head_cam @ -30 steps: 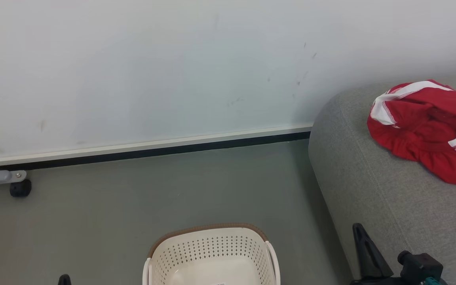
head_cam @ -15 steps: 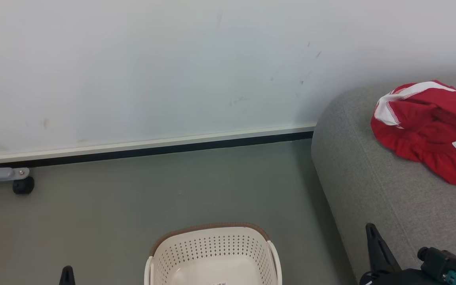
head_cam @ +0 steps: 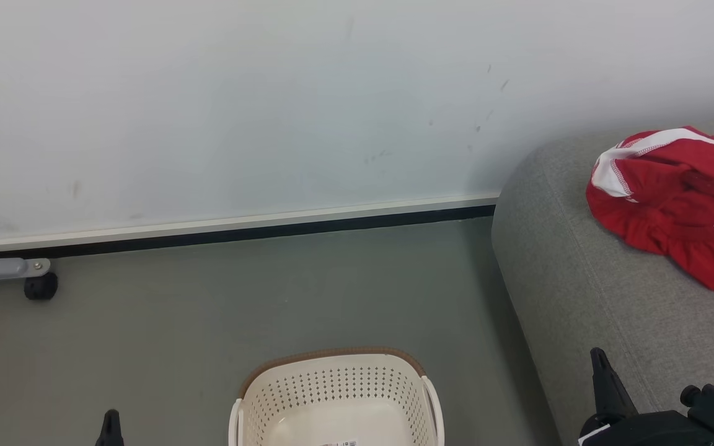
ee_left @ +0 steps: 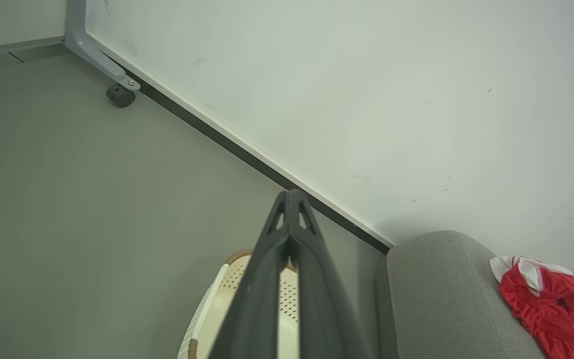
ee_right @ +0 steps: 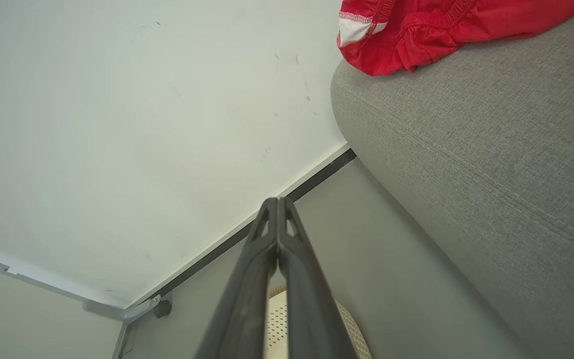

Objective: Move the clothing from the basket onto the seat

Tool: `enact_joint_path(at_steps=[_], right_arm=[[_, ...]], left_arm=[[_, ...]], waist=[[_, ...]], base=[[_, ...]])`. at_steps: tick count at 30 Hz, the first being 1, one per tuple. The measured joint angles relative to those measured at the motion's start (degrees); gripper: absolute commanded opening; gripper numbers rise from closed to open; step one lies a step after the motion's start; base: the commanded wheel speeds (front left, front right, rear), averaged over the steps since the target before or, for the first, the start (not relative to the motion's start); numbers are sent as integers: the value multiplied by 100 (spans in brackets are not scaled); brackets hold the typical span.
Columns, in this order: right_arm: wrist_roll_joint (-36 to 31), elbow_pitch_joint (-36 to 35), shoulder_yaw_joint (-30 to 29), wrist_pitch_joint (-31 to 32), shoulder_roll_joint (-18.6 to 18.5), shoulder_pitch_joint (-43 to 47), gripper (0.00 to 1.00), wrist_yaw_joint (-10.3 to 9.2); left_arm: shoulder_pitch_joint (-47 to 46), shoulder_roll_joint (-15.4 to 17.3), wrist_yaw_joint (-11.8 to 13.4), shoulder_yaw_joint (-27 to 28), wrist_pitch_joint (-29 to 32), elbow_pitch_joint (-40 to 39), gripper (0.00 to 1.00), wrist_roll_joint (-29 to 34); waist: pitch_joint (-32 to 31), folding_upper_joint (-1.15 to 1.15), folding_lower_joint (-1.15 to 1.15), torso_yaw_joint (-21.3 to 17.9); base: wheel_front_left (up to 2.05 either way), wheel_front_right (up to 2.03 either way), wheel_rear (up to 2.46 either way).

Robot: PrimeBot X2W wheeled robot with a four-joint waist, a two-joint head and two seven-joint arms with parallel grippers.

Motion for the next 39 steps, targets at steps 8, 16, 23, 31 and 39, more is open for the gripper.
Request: enact_joint_path(at_steps=[8, 16, 23, 31, 39], right_arm=[[586, 63, -234, 156, 75, -85, 0, 126], [1203, 158, -472, 326, 130, -118, 0, 238], [1724, 215, -679, 457, 186, -143, 0, 337], [2398, 305, -945, 656, 264, -234, 0, 466], [2948, 389, -1155, 804, 308, -249, 0, 565]], left_arm=[[-227, -29, -134, 25, 167, 155, 0, -611], [-418, -78, -245, 52, 321, 313, 0, -1160], [-544, -112, -346, 81, 472, 463, 0, -1730], [-770, -153, -453, 123, 652, 647, 0, -2406], [-948, -169, -580, 174, 804, 788, 0, -2898]], waist=[[9, 0, 0, 30], [19, 0, 1, 61], [27, 0, 1, 88], [38, 0, 0, 122], [46, 0, 1, 148]], base=[[0, 0, 0], [0, 0, 0], [0, 0, 0], [0, 0, 0], [0, 0, 0]])
